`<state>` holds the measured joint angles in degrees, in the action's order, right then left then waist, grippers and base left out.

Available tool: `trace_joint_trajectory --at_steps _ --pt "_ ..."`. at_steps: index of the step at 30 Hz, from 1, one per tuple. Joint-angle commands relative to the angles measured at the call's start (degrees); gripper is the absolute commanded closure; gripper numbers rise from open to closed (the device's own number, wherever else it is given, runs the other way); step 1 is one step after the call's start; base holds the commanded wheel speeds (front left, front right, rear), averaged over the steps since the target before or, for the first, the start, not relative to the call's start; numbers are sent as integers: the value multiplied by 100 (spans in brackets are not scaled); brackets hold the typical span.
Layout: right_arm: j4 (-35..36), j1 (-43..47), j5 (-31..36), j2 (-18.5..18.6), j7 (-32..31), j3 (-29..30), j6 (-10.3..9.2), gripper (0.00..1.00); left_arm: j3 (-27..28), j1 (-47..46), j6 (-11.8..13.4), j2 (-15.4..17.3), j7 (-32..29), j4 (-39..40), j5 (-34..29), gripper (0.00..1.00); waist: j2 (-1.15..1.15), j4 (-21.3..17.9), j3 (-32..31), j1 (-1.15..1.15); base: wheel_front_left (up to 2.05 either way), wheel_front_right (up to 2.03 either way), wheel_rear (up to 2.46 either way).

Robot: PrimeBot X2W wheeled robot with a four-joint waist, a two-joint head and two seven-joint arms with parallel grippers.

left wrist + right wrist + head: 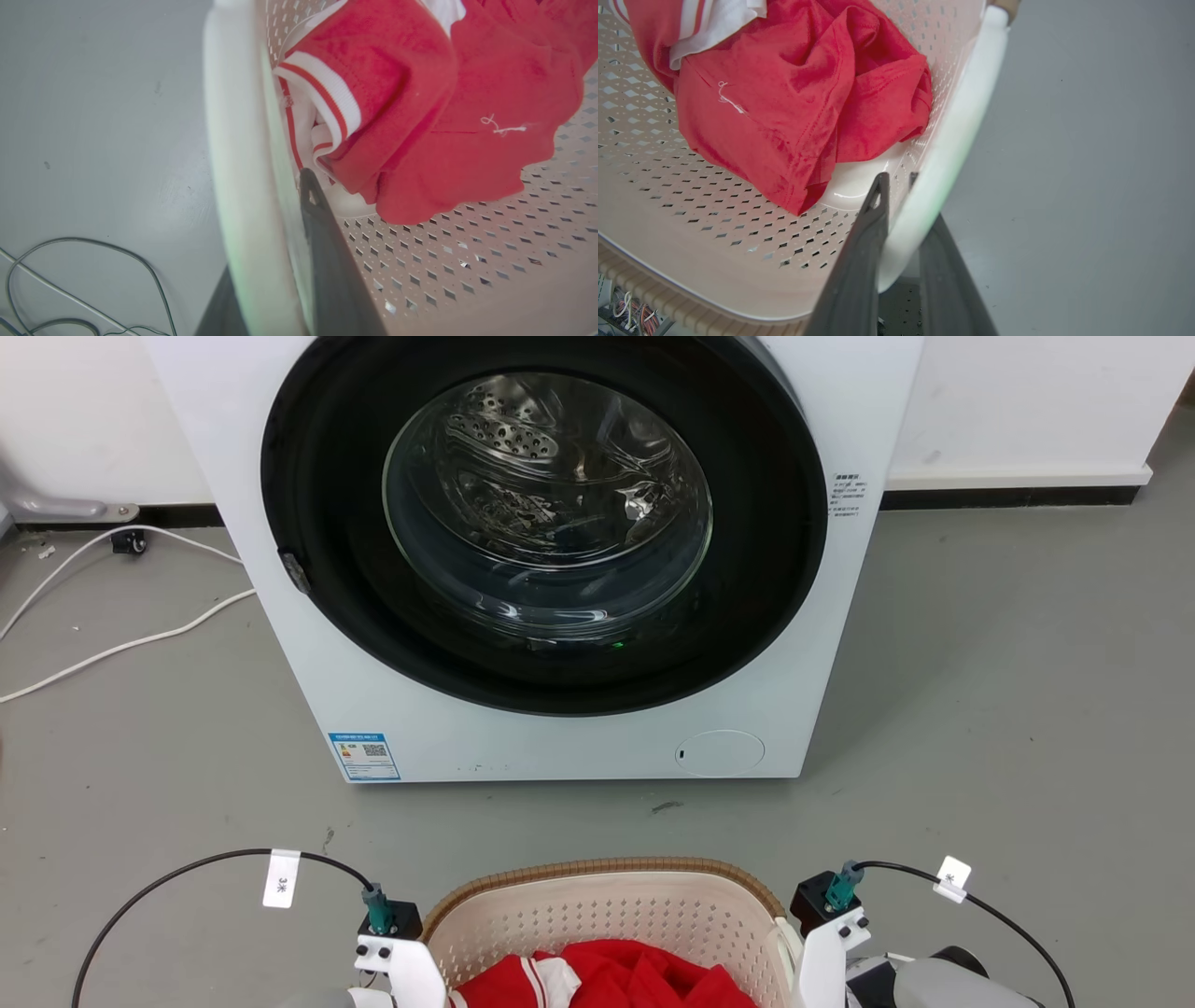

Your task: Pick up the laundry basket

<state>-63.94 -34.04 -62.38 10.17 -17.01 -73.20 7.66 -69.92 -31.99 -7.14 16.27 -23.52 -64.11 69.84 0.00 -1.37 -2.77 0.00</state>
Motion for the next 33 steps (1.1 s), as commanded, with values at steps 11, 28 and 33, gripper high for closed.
trace_joint_trajectory --at_steps 11,28,33 --pt "-107 78 85 138 -20 -33 -32 100 -127 -66 -58 86 28 -34 45 100 0 9 -18 0 0 0 0" --pt "-115 69 81 157 -20 -33 -32 100 -213 -97 -58 92 58 -28 186 100 0 22 -1 0 0 0 0" --pt "-111 61 94 163 -18 -33 -32 100 -232 -92 -58 91 95 -20 216 100 0 26 2 0 0 0 0"
